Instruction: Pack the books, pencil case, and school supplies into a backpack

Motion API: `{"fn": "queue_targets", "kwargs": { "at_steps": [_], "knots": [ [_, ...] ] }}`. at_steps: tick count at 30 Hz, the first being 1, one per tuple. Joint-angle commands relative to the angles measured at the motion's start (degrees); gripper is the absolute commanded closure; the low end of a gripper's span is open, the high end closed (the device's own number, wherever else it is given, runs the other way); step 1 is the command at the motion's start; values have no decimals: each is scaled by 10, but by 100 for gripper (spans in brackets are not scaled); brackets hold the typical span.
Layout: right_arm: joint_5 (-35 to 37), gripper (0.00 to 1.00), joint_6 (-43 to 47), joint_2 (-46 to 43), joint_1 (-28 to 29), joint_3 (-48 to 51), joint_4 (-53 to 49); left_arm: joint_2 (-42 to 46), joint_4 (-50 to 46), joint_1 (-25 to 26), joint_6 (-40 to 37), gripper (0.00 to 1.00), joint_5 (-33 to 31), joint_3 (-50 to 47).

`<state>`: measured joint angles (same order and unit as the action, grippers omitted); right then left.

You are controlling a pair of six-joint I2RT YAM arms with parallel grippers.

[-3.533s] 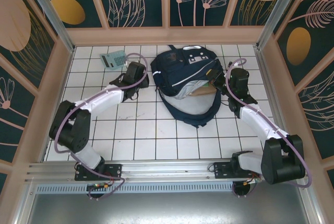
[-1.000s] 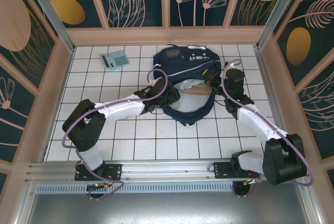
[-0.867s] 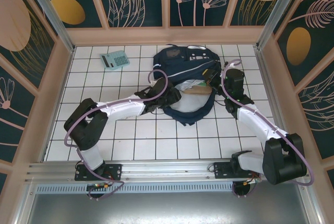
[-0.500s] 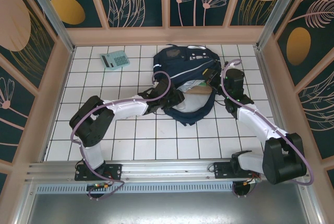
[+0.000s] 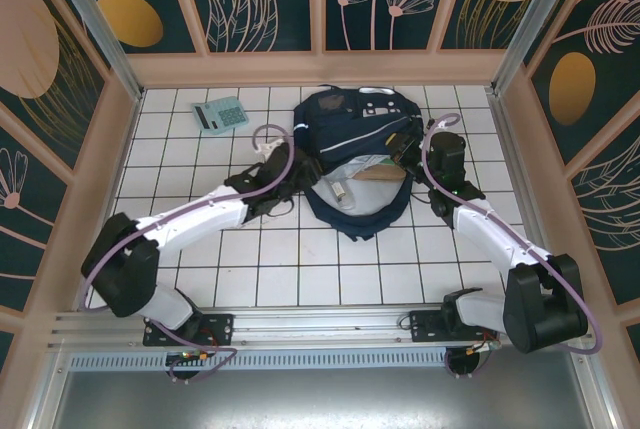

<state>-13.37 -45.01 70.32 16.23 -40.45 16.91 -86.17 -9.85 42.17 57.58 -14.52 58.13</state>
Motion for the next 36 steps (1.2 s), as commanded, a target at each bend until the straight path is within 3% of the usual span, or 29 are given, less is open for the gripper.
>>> {"fn": "queue_targets", "kwargs": {
  "at_steps": [1,6,13,17,29,36],
  "knots": [
    [-41,100,19,-4,13,-11,35,30,-31,-42,-53,31,-45,-19],
    [-39,100,21,-8,17,-11,34,32,-24,-132,-119,32,-48,-7],
    [-37,100,21,-12,18,-10,32,-42,20,-280,-169,36,22,37],
    [-40,100,22,-12,19,-10,34,-95,67,-336,-175,37,59,47],
    [-36,100,25,1,22,-12,36,-222,163,-451,-186,50,173,94],
    [-36,100,29,12,22,-18,33,-283,230,-479,-186,53,252,113]
  ]
}}
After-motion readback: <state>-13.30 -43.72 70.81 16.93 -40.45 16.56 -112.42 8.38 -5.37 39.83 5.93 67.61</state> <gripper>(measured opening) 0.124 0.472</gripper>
